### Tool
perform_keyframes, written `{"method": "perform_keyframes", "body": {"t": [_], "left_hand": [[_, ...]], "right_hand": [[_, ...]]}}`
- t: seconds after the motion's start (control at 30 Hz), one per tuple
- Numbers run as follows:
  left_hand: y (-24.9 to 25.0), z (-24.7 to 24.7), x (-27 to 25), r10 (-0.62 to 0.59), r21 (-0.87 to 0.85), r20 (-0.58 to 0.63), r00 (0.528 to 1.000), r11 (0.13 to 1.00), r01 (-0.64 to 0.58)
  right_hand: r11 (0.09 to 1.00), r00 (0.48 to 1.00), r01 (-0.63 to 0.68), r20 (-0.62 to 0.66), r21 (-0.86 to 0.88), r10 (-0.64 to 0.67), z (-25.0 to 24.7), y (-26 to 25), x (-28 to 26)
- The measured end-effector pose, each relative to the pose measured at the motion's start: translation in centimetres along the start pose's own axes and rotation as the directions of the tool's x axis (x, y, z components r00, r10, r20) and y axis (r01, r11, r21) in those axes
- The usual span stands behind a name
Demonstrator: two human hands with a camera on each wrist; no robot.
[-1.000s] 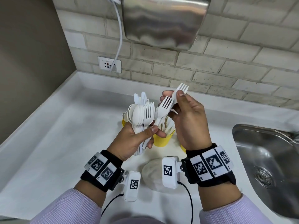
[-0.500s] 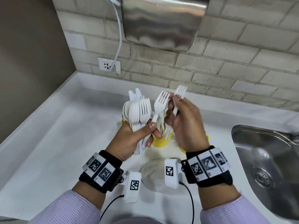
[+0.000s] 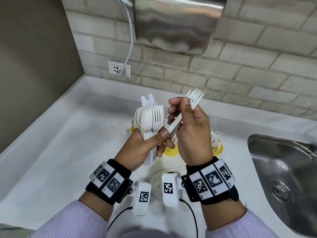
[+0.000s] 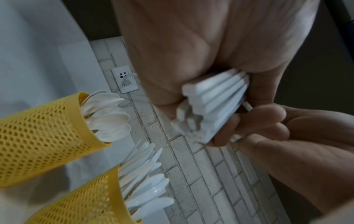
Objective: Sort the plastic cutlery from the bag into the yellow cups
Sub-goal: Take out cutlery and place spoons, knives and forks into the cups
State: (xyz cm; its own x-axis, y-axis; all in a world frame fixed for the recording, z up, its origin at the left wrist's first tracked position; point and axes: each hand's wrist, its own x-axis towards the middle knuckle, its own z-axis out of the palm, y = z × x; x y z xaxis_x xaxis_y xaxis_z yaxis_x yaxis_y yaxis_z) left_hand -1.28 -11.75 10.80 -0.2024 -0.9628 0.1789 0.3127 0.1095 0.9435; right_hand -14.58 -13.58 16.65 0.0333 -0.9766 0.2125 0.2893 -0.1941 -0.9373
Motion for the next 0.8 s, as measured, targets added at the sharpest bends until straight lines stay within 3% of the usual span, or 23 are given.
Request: {"method": "perform_keyframes", "body": {"t": [0.17,0.27,0.33,0.43,0.6,0.8], "left_hand": [[-0.2,-0.1,0.0,-0.015,-0.037,0.007,1.0,0.999,0.016],[-0.3,-0.2,0.0,-0.031,-0.068,0.003,1.0,0.997,0.031],[-0.3,-0.2,0.1,-0.039,-0.09,0.015,0.999,0.995,0.04],[-0.3,-0.2,0.2,-0.052,-0.111,0.038,0.998,0.992,0.056],[-0.3,-0.1,0.1,-0.066,-0.1,0.076,0.995,0.992,0.073],[-0.1,-0.2,0.1,-0.072,-0.087,0.127,0.989,0.993,0.083]], "right_hand": [[0.974,0.986,0.139,-0.111,0.176,-0.121,-0.9,-2.6,1.6],[0.978,0.975,0.192,-0.132,0.079,-0.18,-1.8,-3.3,1.7],[0.983,0.983,0.163,-0.068,-0.081,-0.169,-2.1,-2.7,1.4],[0.963,0.997,0.055,0.064,-0.263,-0.039,-1.9,-2.0,0.4],[0.989,0.965,-0.096,0.235,-0.116,0.121,-1.0,-2.8,-0.9],[0.99,0.96,-0.134,0.243,-0.05,0.142,-1.5,-2.2,-0.4]]}}
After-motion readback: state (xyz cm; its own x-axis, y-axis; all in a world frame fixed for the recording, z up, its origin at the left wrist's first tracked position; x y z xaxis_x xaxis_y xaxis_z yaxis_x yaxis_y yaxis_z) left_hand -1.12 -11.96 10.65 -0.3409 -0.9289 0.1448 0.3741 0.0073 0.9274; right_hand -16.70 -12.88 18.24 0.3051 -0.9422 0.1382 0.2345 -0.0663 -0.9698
